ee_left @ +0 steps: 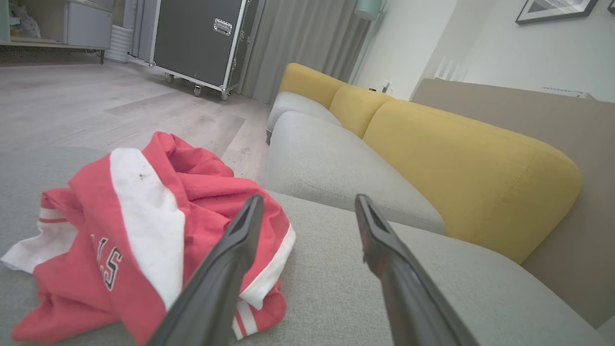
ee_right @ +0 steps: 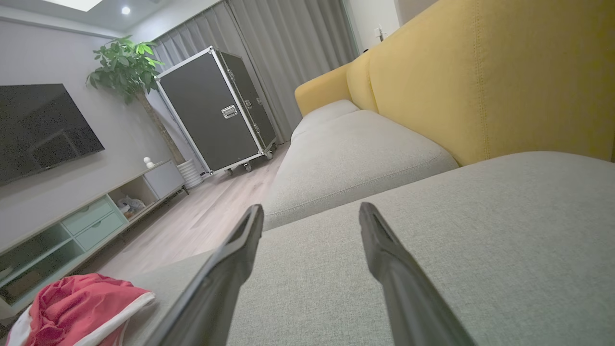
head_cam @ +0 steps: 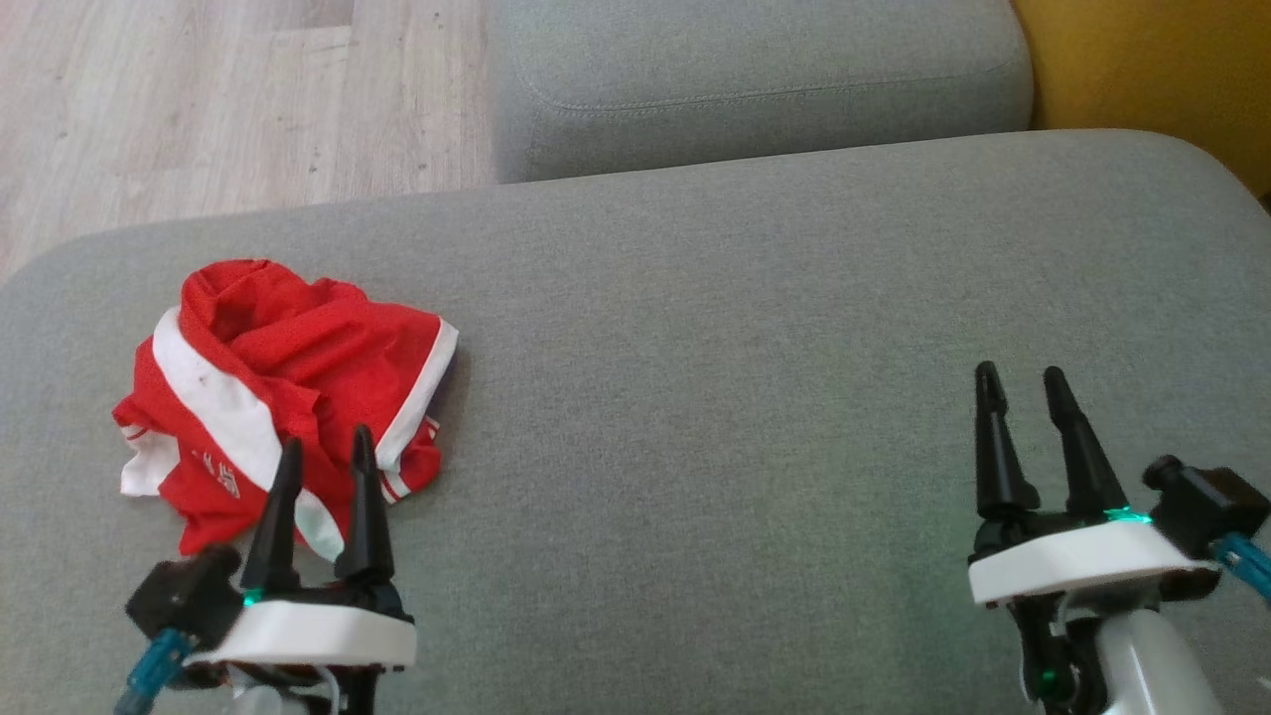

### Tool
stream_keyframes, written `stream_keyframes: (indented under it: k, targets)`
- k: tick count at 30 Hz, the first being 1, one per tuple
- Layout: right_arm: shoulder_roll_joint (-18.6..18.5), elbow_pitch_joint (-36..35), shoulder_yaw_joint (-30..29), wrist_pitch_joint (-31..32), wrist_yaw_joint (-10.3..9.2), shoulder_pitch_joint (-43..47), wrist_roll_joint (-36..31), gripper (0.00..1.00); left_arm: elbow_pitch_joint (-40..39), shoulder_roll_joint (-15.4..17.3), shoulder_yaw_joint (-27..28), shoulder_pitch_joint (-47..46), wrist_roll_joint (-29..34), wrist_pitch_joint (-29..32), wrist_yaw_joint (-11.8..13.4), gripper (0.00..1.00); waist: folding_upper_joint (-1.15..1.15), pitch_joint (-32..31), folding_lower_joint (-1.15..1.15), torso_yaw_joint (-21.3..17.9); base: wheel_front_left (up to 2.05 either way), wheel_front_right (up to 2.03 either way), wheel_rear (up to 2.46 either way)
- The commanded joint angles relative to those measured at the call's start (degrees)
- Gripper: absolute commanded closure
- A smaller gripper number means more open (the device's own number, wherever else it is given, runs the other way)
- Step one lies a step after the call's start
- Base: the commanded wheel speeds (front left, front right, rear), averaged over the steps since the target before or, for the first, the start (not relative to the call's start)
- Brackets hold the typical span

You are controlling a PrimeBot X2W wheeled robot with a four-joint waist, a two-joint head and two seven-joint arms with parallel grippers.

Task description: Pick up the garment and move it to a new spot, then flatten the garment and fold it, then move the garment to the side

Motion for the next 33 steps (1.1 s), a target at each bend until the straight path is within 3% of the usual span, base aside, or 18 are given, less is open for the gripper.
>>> stream_keyframes:
  k: [1, 22, 25, 28, 33]
  targets:
    - [-0.4, -2.4, 1.4, -0.8, -0.03, -2.4, -1.8, 0.0, -2.0, 1.0, 0.7, -1.7, 1.6, -0.8, 0.4, 0.0, 0.0, 0.0, 0.0, -0.1, 0.0, 0.0, 0.0]
    - [-0.5, -3.7, 4.0, -4.4, -0.04, -2.4, -20.3, 0.0, -2.0, 5.2, -6.4, -2.5, 16.2, -4.3, 7.9, 0.0, 0.0, -0.2, 0.0, -0.5, 0.0, 0.0, 0.0]
    - [-0.5, -3.7, 3.9, -4.9, -0.04, -2.2, -18.4, 0.0, -2.7, 3.7, -5.2, -2.1, 13.8, -4.8, 7.3, 0.0, 0.0, -0.3, 0.0, -0.5, 0.0, 0.0, 0.0]
    - [-0.5, -3.3, 3.1, -5.6, -0.04, -1.8, -12.8, 0.0, -3.3, 1.5, -1.8, -1.2, 11.0, -5.5, 4.6, 0.0, 0.0, -0.4, 0.0, -0.5, 0.0, 0.0, 0.0]
    - [-0.6, -2.7, 2.9, -6.2, -0.04, -1.2, -8.9, 0.0, -3.3, -0.3, 1.3, 0.0, 10.6, -6.2, 1.3, 0.0, 0.0, -0.5, 0.0, -0.7, 0.0, 0.0, 0.0]
